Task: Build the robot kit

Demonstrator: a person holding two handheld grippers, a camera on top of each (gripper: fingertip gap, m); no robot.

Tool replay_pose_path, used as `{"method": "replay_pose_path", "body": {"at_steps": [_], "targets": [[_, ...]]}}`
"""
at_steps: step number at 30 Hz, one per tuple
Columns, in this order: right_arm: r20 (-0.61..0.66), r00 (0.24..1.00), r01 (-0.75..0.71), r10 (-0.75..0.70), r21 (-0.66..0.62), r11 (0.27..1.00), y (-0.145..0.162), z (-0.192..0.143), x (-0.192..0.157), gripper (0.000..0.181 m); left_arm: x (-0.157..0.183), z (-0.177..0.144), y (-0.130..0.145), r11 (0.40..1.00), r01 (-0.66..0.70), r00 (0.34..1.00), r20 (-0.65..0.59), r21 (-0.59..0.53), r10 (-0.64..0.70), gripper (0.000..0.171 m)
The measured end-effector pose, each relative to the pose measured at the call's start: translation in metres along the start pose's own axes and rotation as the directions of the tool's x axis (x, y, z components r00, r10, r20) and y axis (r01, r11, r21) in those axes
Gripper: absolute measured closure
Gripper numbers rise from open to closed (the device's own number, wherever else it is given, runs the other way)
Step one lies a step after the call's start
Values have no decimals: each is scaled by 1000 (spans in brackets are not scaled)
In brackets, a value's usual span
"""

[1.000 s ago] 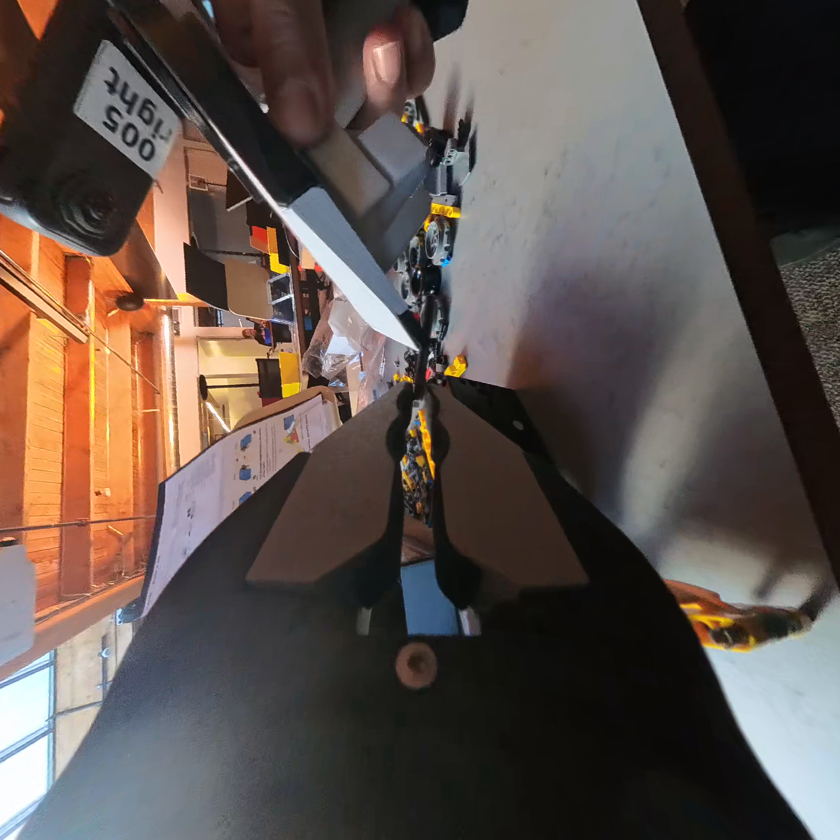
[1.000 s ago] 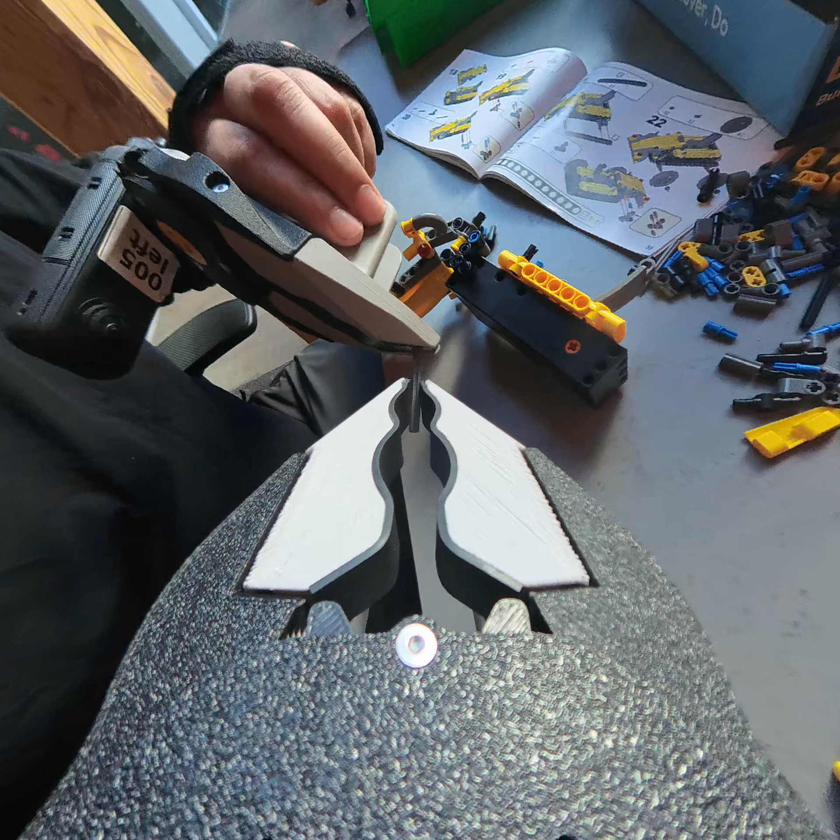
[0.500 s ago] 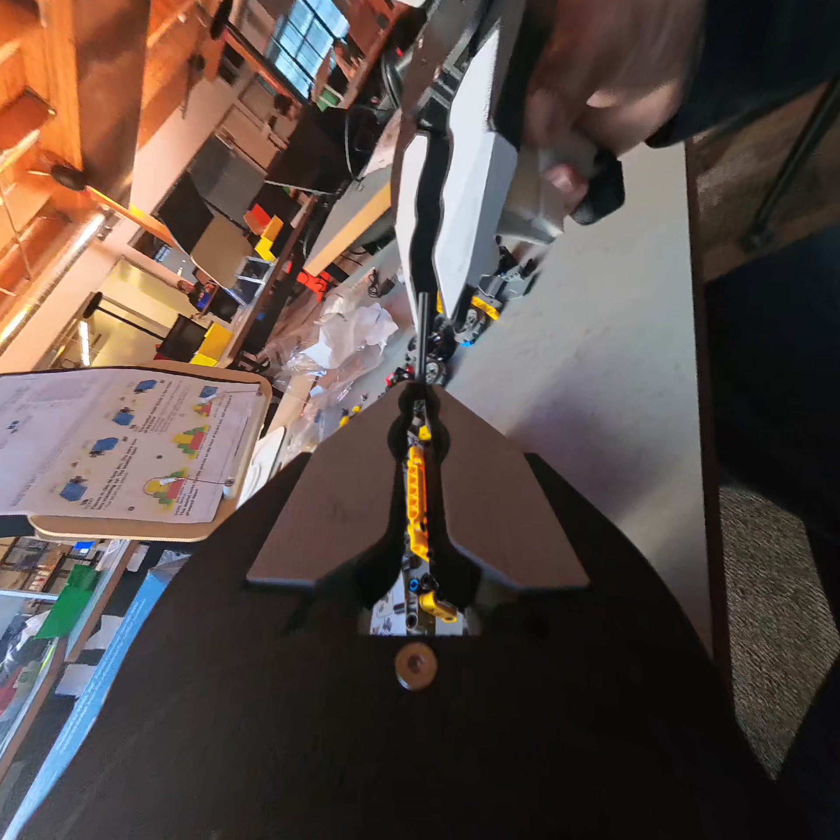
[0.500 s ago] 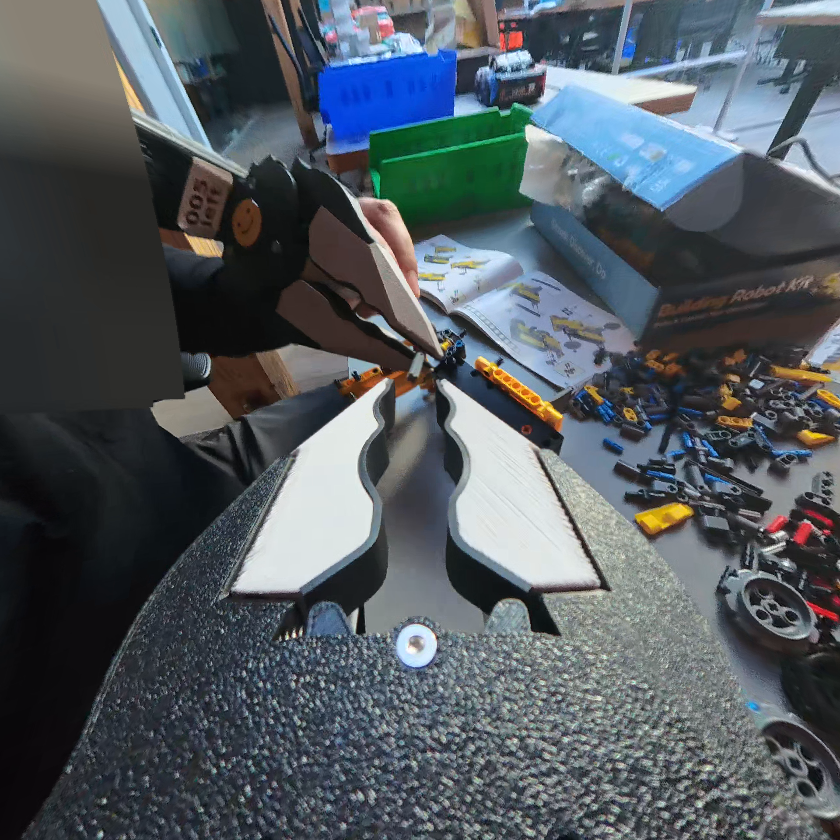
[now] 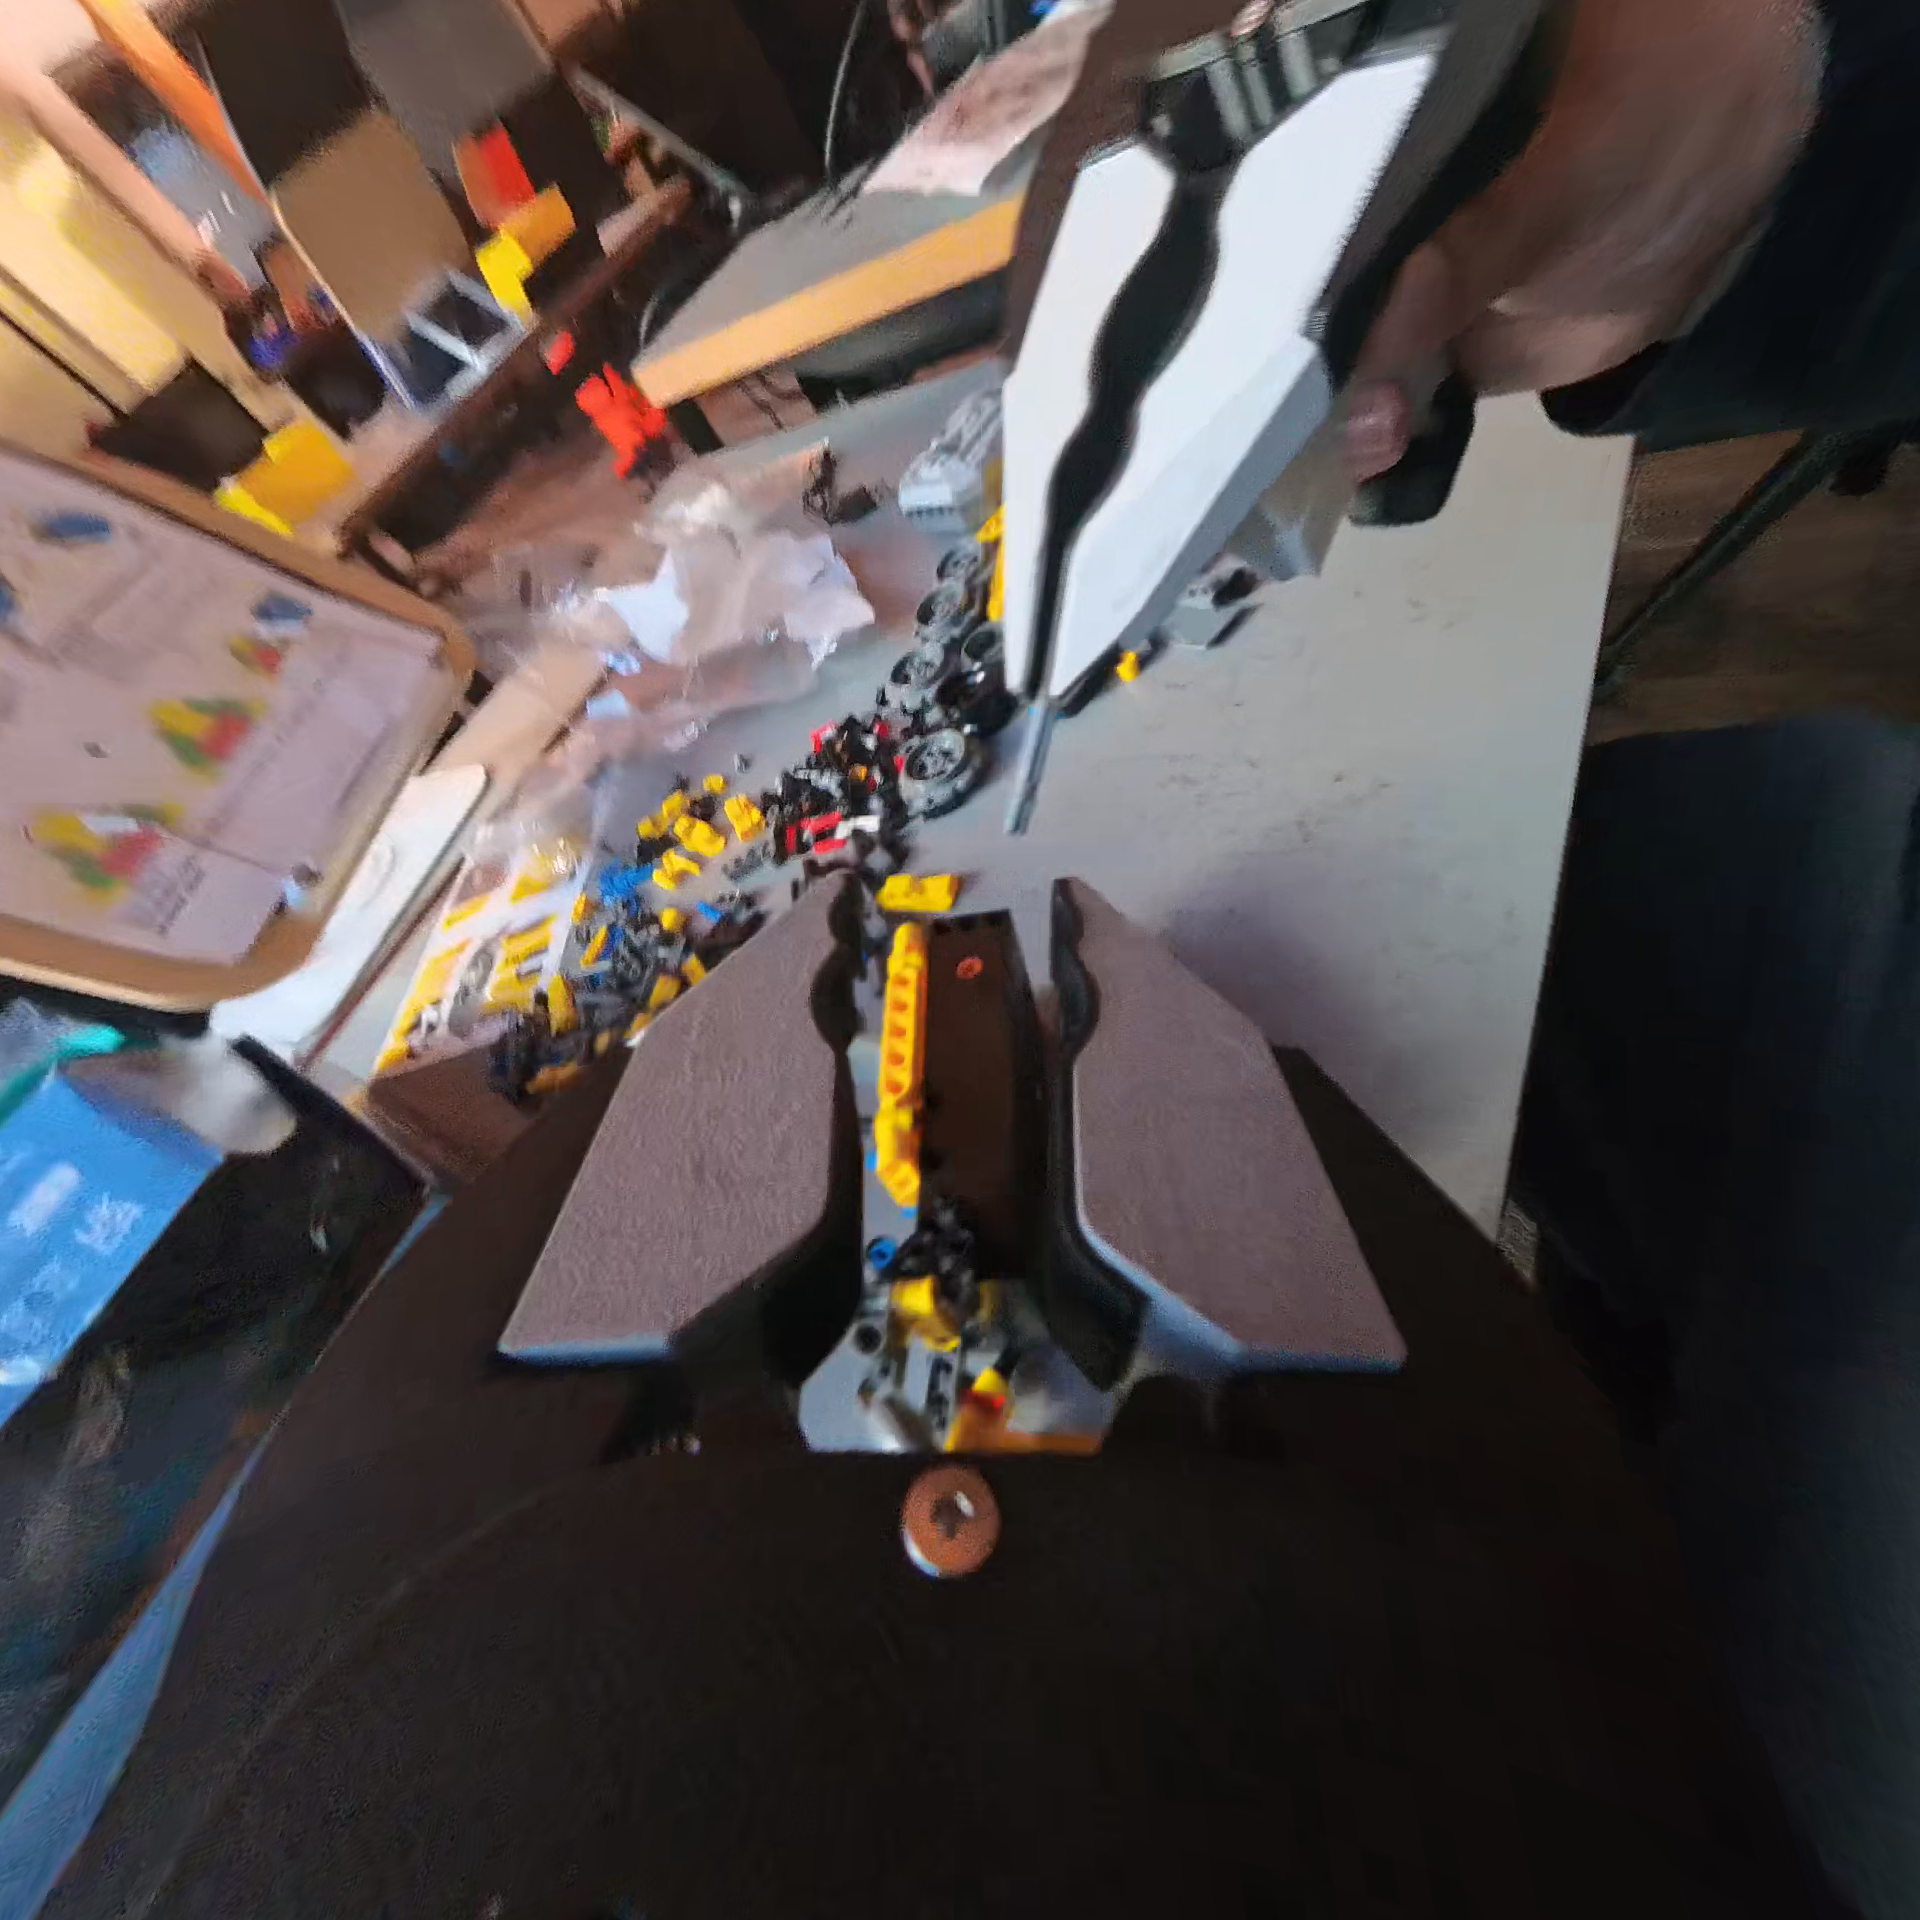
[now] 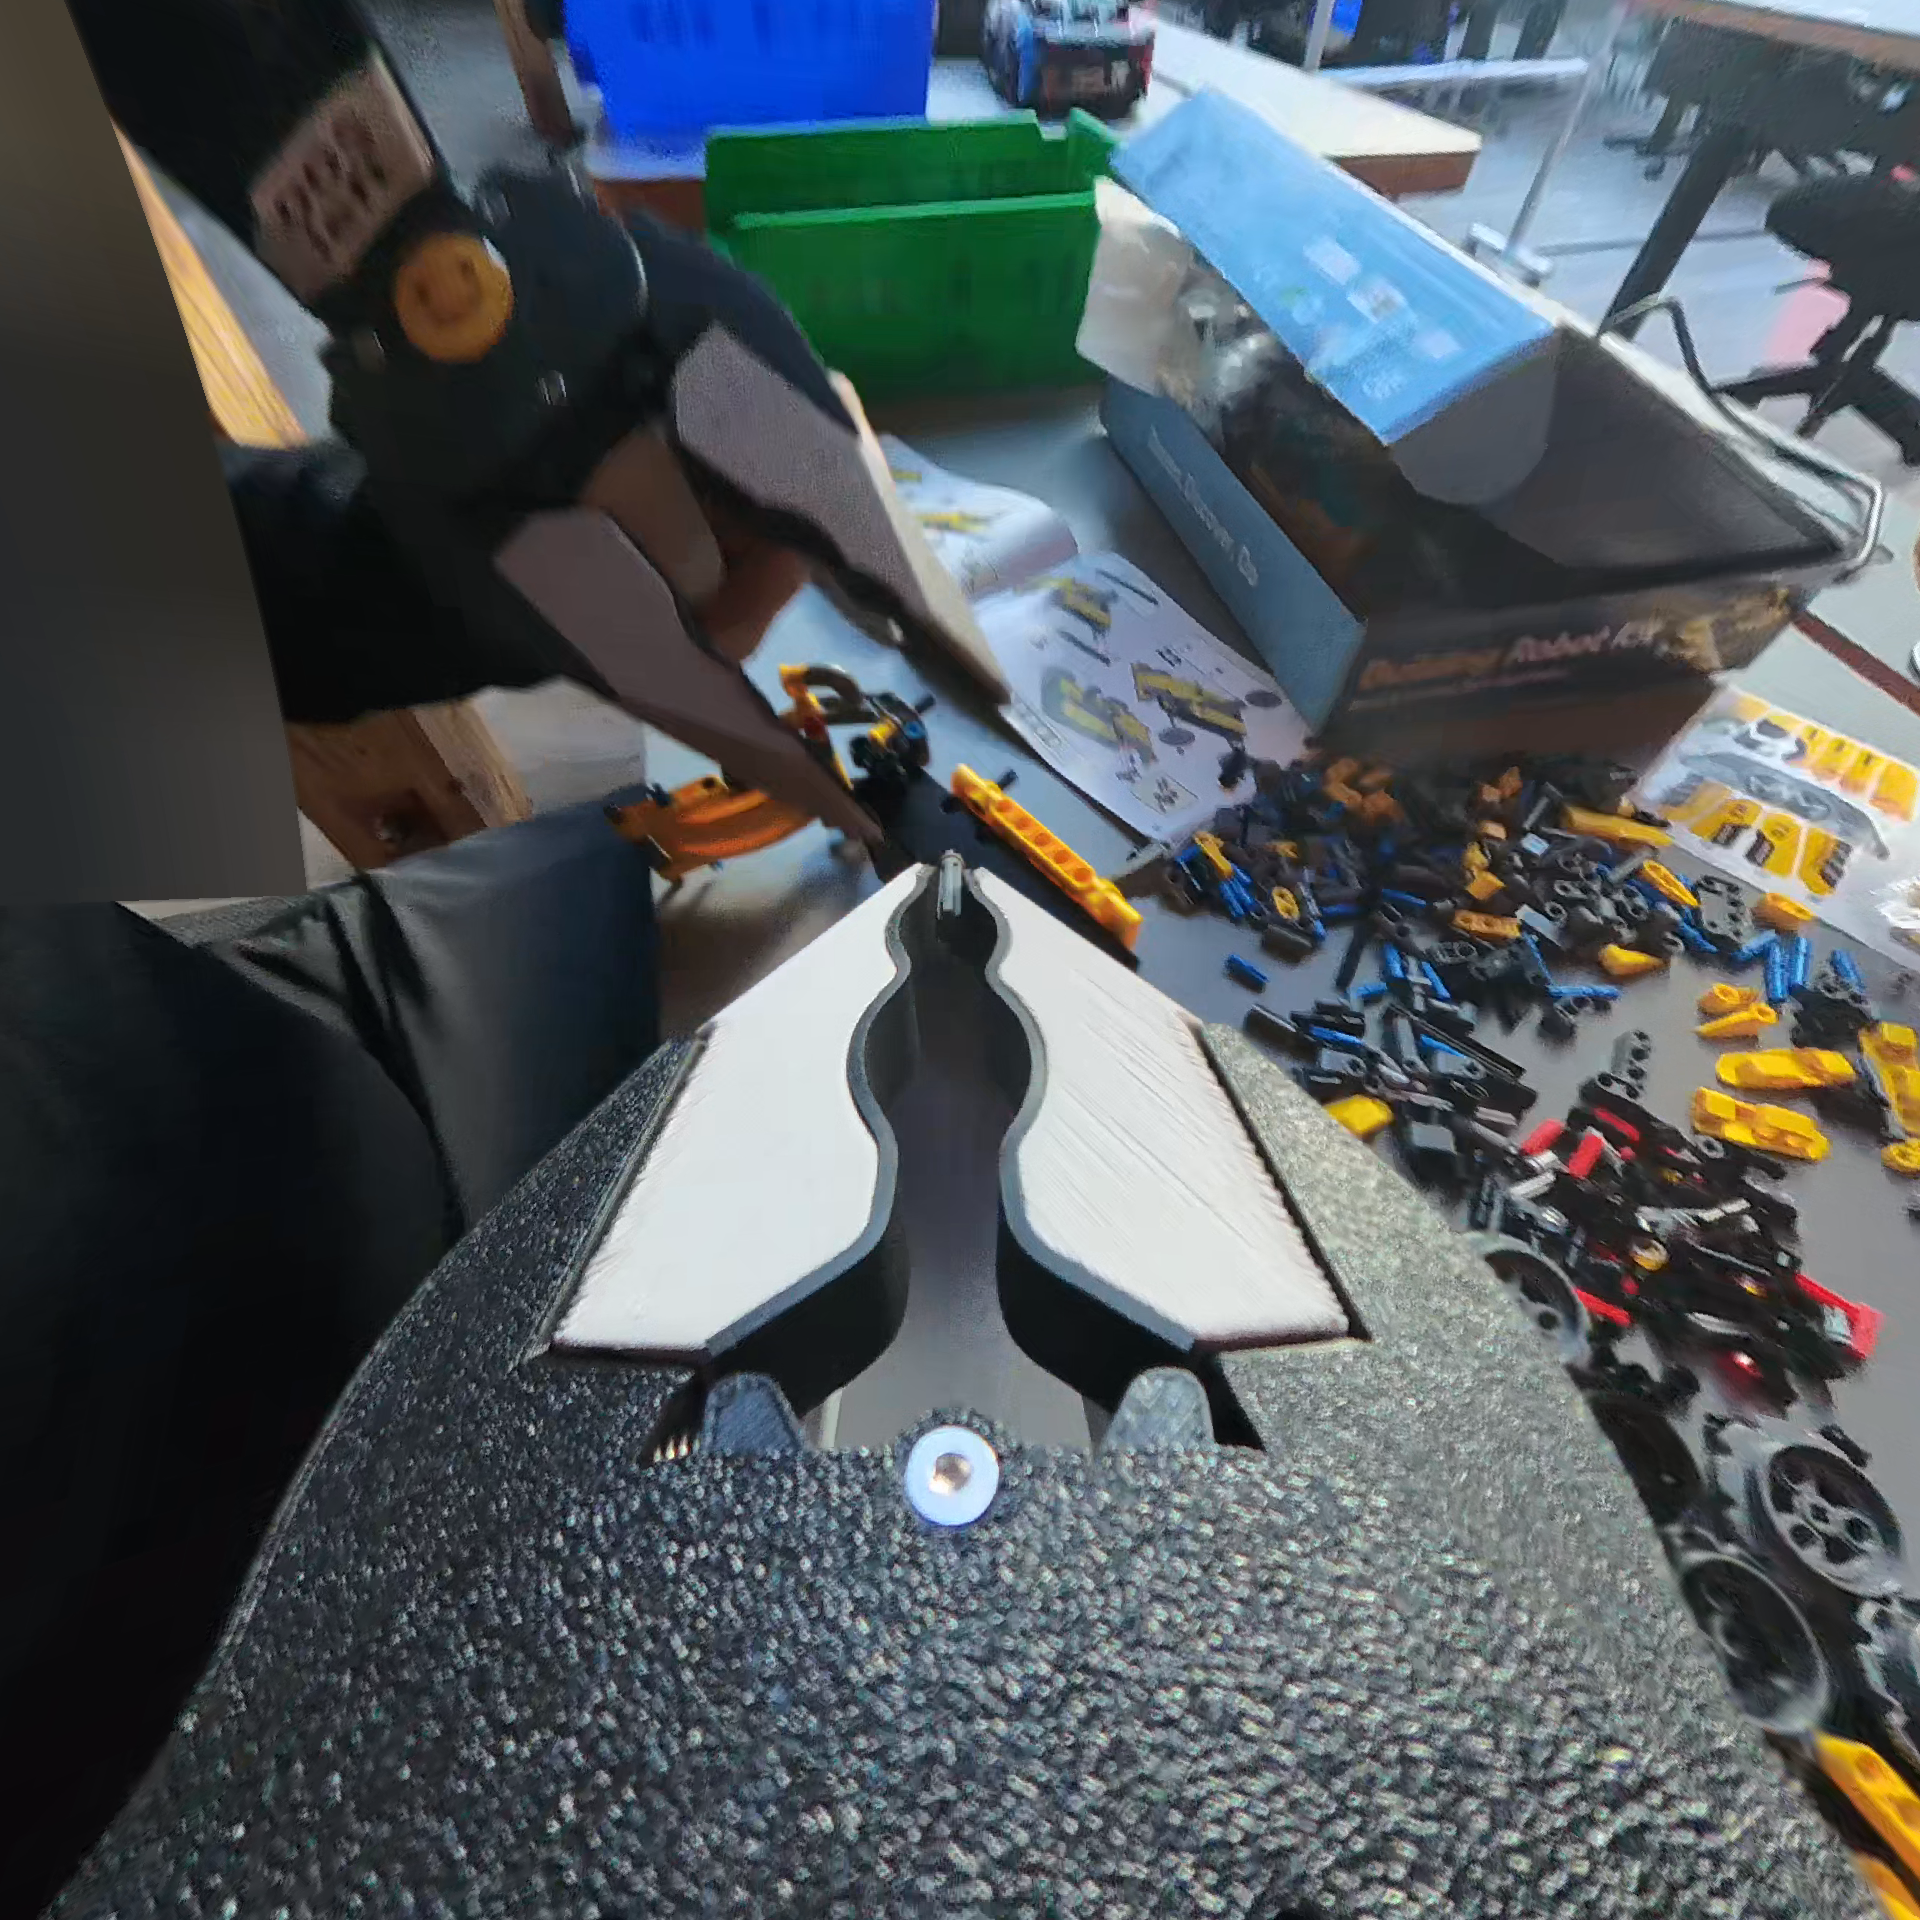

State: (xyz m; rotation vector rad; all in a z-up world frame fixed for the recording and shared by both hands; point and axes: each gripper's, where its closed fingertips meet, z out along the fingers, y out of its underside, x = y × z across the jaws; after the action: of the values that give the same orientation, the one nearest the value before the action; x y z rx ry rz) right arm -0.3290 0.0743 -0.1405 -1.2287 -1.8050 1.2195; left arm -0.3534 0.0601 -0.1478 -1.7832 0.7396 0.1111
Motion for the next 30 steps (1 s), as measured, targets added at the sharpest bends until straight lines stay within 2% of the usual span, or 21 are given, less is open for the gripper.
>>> {"method": "replay_pose_path", "body": {"at_steps": [2,5,7,9,14,30], "targets": [[7,1000,-6,7,-57,998,7,3,9,177,-14,-2,12,996,45,999,-11,-83,-46,130],[13,1000,-4,6,-150,989,16,12,22,177,-18,0,31,975,89,992,-74,-204,-106,123],[43,999,-20,28,-186,982,19,19,26,177,-9,7,43,955,118,975,-154,-271,-164,123],[59,998,-2,17,-232,973,24,25,30,177,-7,15,55,941,130,965,-180,-313,-193,125],[111,993,74,-40,-327,942,33,33,32,177,2,27,76,917,58,961,-228,-394,-158,129],[137,984,162,-112,-452,877,34,42,33,177,-2,34,73,955,74,944,-289,-287,-159,129]]}}
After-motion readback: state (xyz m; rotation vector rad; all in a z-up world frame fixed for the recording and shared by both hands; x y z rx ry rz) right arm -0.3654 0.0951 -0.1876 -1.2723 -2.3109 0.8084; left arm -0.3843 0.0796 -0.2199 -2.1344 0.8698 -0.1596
